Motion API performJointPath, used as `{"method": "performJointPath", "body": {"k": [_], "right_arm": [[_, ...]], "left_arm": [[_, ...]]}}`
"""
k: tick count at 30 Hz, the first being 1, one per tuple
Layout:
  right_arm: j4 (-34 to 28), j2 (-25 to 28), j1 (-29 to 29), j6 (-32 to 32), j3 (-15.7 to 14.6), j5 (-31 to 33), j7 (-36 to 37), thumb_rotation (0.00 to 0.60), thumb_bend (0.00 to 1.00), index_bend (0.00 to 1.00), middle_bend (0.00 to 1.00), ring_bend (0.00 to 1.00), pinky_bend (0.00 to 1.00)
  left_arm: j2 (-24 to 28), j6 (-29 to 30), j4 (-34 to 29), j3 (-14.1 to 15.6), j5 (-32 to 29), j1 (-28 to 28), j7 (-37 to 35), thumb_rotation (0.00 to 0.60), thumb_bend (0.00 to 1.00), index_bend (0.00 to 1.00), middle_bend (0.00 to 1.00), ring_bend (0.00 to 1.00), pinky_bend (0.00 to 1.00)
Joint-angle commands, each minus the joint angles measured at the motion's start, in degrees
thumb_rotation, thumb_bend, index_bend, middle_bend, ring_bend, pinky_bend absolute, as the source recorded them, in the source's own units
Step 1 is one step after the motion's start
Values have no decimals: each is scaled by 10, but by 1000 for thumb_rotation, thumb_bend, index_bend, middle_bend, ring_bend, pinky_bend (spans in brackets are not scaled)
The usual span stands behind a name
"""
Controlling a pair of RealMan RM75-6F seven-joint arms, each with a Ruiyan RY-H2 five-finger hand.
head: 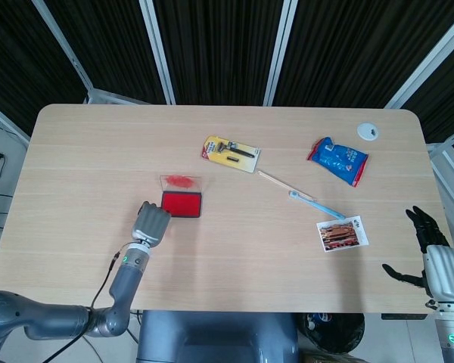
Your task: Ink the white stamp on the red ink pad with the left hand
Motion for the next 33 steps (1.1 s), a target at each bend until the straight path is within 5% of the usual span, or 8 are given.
{"method": "performJointPath", "body": {"k": [1,33], "right_arm": [[0,0,0,0,0,0,1,600,105,0,0,0,186],[1,0,-1,3,-1,-4,1,600,118,0,0,0,186]], "left_arm": [[-2,1,2,-1,-6,-1,7,600,406,631,643,422,469],[-6,5,3,-5,-31,-4,36,600,272,494,498,340,408]]}}
